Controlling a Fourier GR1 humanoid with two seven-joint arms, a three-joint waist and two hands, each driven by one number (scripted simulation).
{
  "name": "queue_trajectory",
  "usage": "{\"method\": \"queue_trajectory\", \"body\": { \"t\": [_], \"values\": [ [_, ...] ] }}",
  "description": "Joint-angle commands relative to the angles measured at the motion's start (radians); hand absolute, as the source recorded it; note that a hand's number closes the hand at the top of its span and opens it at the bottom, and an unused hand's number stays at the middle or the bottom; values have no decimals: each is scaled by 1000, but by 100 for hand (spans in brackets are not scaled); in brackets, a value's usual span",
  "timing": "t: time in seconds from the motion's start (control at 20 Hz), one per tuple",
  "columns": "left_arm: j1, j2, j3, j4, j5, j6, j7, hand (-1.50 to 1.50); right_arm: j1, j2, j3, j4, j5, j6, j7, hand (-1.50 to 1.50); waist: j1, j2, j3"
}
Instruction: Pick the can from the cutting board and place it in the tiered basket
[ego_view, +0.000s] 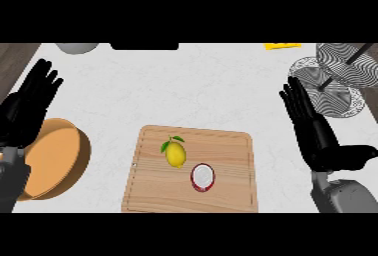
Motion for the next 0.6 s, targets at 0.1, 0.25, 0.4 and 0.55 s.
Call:
{"method": "queue_trajectory", "body": {
  "t": [0.1,0.25,0.4,0.55],
  "values": [
    [105,38,-21,42,-54,-11,24,0,132,213,37,101,-183,113,-142,150,14,19,4],
    [195,53,-56,98,-97,-12,44,0,219,342,59,154,-361,237,-160,150,38,39,14],
    [253,-6,-96,113,-122,13,13,0,281,348,107,92,-392,188,-473,-150,2,13,5],
    [277,13,-86,90,-122,1,11,0,352,342,157,210,-60,-68,-518,-150,1,7,-2]
  ]
}}
